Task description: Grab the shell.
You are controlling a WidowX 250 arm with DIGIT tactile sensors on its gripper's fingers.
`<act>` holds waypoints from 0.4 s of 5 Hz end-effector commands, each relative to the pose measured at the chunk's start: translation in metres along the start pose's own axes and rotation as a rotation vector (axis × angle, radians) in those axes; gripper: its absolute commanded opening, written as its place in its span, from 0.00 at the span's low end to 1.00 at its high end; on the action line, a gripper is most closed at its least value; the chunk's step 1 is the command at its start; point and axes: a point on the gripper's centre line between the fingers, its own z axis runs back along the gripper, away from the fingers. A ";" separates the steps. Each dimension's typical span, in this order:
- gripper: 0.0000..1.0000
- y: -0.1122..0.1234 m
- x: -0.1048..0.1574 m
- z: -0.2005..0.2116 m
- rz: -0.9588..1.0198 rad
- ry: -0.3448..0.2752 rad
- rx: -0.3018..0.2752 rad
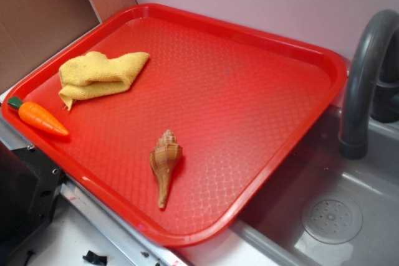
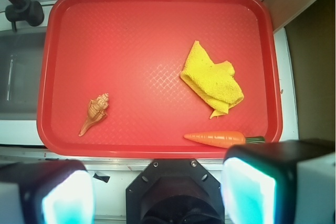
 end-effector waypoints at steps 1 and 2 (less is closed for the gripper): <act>1.00 0.000 0.000 0.000 0.000 0.000 0.000; 1.00 -0.017 0.002 -0.008 0.226 -0.036 -0.013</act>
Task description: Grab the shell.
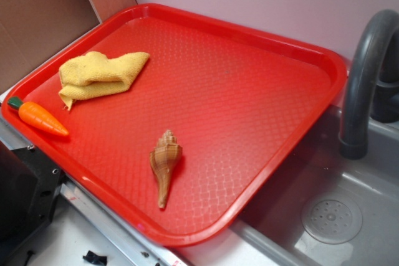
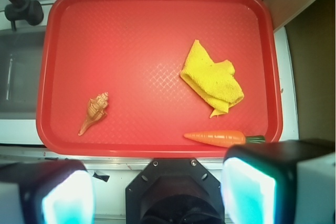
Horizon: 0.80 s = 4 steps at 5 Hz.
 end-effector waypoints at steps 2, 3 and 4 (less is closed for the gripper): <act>1.00 -0.037 0.015 -0.047 0.634 -0.053 0.008; 1.00 -0.052 0.022 -0.088 0.687 -0.030 0.026; 1.00 -0.068 0.028 -0.128 0.658 -0.045 0.025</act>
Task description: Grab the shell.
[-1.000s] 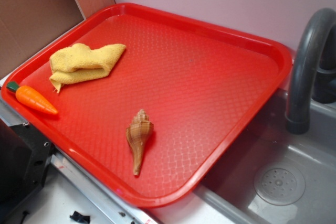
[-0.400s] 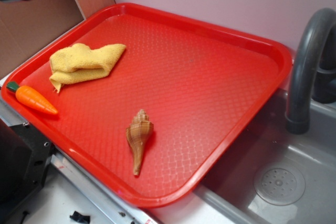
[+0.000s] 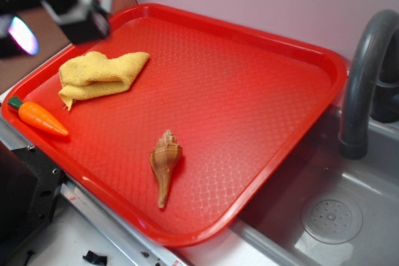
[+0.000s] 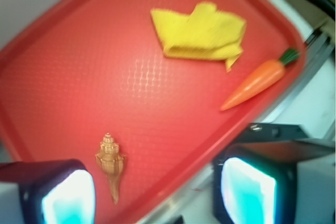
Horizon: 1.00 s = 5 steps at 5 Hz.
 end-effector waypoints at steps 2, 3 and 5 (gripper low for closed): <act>1.00 -0.044 -0.012 -0.093 -0.132 0.024 -0.061; 1.00 -0.050 -0.014 -0.108 -0.170 0.040 -0.090; 1.00 -0.056 -0.020 -0.129 -0.202 0.081 -0.071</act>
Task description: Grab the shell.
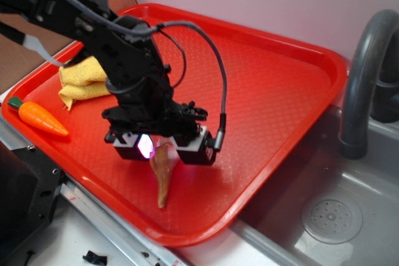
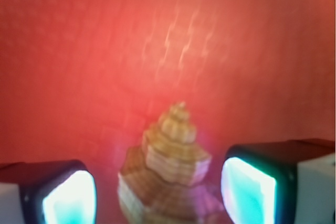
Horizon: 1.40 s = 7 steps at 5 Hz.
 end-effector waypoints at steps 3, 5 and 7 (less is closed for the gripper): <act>0.00 0.003 0.021 0.043 -0.051 -0.005 0.090; 0.00 0.015 0.051 0.146 -0.162 -0.009 0.026; 0.00 0.030 0.050 0.225 -0.150 -0.083 -0.034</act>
